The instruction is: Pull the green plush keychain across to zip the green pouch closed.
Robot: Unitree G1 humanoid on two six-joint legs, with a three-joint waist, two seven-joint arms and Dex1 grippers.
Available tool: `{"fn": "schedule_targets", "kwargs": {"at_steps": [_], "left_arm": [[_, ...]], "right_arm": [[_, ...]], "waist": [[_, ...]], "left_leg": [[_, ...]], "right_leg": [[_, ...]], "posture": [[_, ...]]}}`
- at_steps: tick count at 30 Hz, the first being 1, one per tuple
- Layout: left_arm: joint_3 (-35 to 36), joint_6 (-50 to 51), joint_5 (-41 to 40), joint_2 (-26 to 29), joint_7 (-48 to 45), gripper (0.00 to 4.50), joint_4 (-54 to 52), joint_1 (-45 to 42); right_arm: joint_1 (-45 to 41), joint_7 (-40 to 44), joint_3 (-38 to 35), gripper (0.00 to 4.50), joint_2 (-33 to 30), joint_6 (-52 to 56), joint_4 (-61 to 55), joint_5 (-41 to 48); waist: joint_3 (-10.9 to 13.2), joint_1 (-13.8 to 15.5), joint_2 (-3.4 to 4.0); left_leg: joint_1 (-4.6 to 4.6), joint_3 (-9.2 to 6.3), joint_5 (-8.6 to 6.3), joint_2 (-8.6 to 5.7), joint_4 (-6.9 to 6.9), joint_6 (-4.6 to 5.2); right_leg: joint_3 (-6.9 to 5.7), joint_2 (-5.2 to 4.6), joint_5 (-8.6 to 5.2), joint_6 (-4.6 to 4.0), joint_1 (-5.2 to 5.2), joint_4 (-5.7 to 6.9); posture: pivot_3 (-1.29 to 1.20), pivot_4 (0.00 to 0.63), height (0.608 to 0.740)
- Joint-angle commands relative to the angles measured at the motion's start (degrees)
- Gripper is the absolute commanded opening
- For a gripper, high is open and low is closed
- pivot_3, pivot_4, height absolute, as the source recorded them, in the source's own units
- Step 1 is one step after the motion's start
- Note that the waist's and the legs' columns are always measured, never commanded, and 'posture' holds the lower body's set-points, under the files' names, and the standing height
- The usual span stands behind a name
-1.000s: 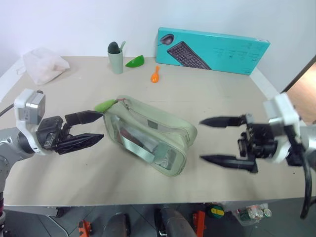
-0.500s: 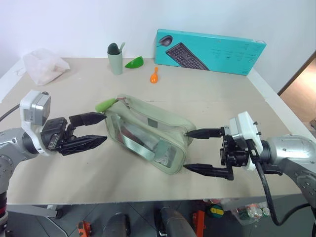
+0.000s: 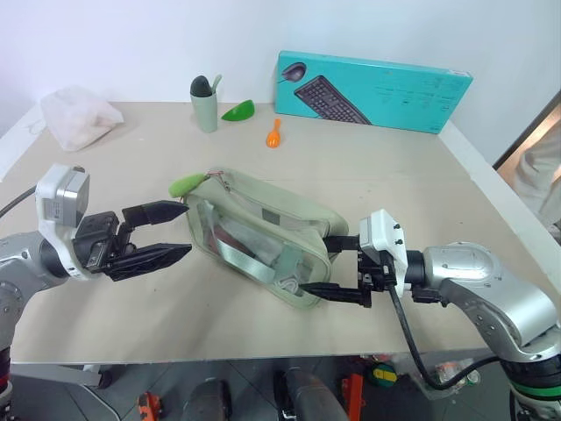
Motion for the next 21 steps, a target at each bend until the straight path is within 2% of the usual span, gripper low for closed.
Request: {"fn": "schedule_targets", "kwargs": {"at_steps": [1, 7, 12, 15, 21], "left_arm": [[2.7, -1.1, -1.3, -0.2, 0.9, 4.50, -2.3, 1.1], [3.0, -1.5, -1.7, -0.2, 1.7, 4.50, -2.1, 1.3], [3.7, -1.7, -2.0, -0.2, 2.3, 4.50, -1.1, 1.4], [5.1, -1.5, -3.0, -0.3, 2.9, 4.50, 0.8, 0.8], [7.3, -0.3, -6.5, -1.1, 5.2, 4.50, 3.6, -0.8]], "right_arm": [[-1.7, 0.7, -0.5, 2.20, 0.8, -2.6, 1.8, -2.0], [-1.8, 5.1, -0.7, 0.07, -0.1, -6.5, 4.1, -4.1], [-3.8, 6.9, -0.8, 0.03, -0.5, -10.6, 8.4, -8.2], [-6.1, 11.2, -1.0, 0.03, -1.6, -14.5, 11.7, -9.6], [-17.2, 20.3, 1.2, 0.03, -1.0, -24.4, 24.0, -13.6]], "waist": [[0.0, 0.0, 0.00], [0.0, 0.0, 0.00], [0.0, 0.0, 0.00], [0.0, 0.0, 0.01], [0.0, -0.1, 0.02]], "left_leg": [[0.00, 0.01, -0.01, -0.01, 0.00, 0.00], [0.00, 0.01, -0.01, -0.02, 0.01, 0.01], [0.01, 0.03, -0.01, -0.02, 0.01, 0.01], [0.01, 0.02, 0.00, -0.02, 0.02, 0.01], [-0.02, 0.13, -0.01, -0.01, 0.02, 0.02]], "right_leg": [[0.01, -0.01, 0.00, 0.00, 0.00, 0.00], [0.02, -0.01, 0.00, 0.00, 0.00, 0.00], [0.03, 0.00, 0.00, 0.00, -0.01, 0.00], [0.02, 0.01, 0.00, -0.01, -0.01, 0.00], [0.06, 0.04, 0.00, -0.01, -0.10, 0.00]], "posture": [[0.00, 0.150, 0.740], [0.00, 0.150, 0.740], [0.00, 0.150, 0.740], [0.00, 0.150, 0.740], [0.00, 0.150, 0.740]]}}
